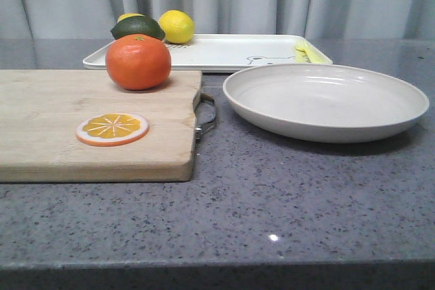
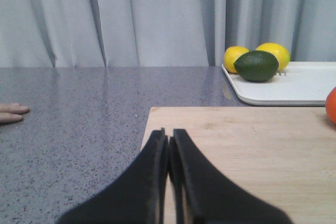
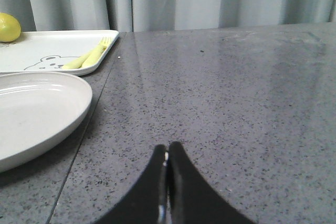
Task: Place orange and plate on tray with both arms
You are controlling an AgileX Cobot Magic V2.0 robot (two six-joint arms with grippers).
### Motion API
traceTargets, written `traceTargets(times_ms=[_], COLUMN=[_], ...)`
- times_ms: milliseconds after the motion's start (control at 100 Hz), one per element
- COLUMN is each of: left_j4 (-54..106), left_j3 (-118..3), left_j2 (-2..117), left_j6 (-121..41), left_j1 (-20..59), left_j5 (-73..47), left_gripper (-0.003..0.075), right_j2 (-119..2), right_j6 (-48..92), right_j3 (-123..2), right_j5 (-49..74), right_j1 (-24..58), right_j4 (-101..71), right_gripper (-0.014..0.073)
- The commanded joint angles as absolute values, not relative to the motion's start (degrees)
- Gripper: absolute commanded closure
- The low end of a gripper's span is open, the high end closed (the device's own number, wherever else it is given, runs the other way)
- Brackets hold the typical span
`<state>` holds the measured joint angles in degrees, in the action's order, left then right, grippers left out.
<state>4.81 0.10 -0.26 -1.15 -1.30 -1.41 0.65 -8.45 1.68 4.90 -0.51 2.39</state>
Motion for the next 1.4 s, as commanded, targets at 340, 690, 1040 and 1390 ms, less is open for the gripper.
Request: traceTargets(times_ms=[340,690,1040,1390], left_j4=[5.31,5.35,5.68,6.51], left_j3=[-8.98,-18.02,-22.4,-22.4], left_j2=[2.16,14.31,23.72,23.72], left_j6=[-0.52,-0.43,-0.43,-0.43], left_j1=[-1.36,-1.36,-1.36,-1.36], left_j5=[-0.35,0.0,0.0,0.0], left_gripper=[0.0741,0.0741,0.0741,0.0741], right_j2=[-0.08,-11.71,-26.27,-28.43], right_j6=[-8.42,-8.42,-8.47,-8.47], right_j3=[-6.88,-17.76,-28.31,-30.26], right_j5=[8.18,11.21,13.38,13.15], right_j1=[-0.84,-0.84,-0.84,-0.84], right_j4=[6.08,6.74,6.3,6.3], right_gripper=[0.0659,0.0659,0.0659,0.0659])
